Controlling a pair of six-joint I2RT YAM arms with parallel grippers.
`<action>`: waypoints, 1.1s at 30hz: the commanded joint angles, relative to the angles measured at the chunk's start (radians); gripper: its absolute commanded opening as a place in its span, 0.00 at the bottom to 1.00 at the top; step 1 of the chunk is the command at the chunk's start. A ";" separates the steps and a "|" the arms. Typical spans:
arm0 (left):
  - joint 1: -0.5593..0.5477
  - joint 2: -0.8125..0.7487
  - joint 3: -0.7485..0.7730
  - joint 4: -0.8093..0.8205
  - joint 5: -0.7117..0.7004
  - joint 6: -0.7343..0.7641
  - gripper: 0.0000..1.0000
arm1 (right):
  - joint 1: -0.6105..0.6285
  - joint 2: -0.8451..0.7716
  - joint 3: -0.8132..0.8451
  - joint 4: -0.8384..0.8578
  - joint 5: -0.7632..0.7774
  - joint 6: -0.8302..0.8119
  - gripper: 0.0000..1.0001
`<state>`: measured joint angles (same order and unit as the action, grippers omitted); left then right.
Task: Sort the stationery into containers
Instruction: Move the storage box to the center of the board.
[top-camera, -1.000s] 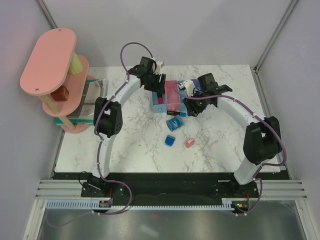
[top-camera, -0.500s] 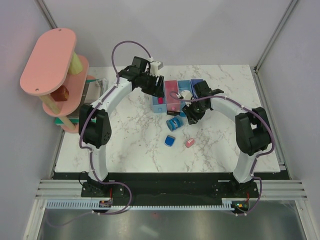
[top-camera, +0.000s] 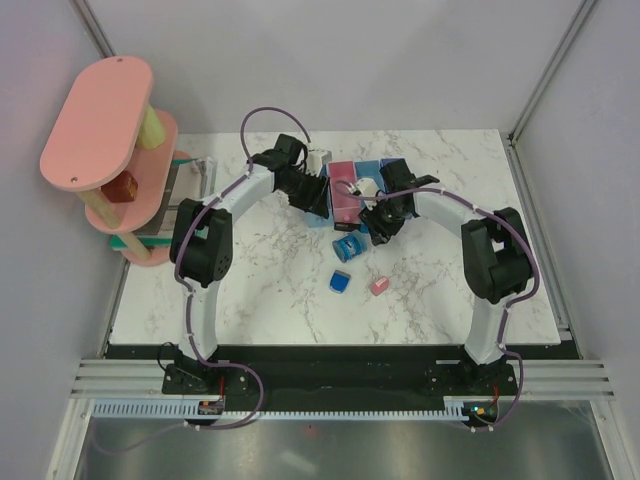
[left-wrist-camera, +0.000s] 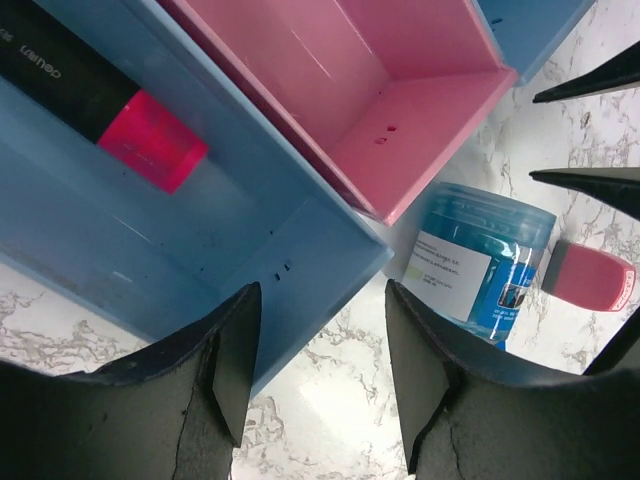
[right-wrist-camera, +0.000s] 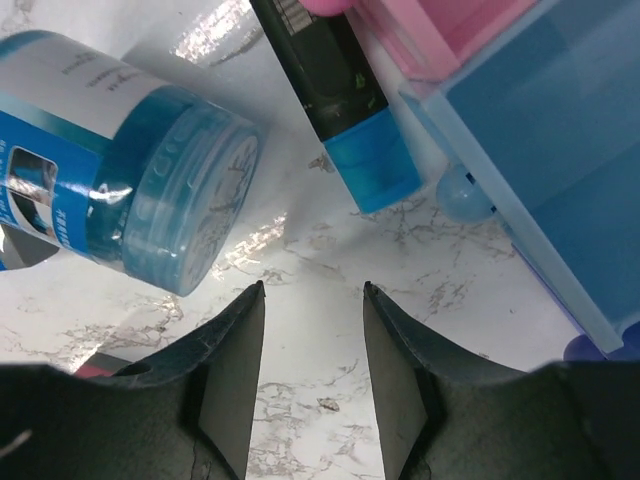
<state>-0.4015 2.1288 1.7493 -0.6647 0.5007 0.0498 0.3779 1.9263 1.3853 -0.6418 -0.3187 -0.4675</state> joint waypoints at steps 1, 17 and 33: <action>-0.010 0.036 0.041 -0.015 -0.030 0.024 0.60 | 0.030 0.019 0.052 0.021 -0.008 0.013 0.51; -0.013 0.099 0.118 0.017 -0.134 0.024 0.60 | 0.099 0.045 0.089 -0.002 0.016 0.017 0.51; -0.014 -0.003 0.096 -0.001 -0.194 0.114 0.65 | 0.079 0.131 0.181 -0.022 0.099 -0.138 0.55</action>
<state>-0.4194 2.1853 1.8389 -0.6655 0.3668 0.1047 0.4641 2.0155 1.4929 -0.6521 -0.2474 -0.5236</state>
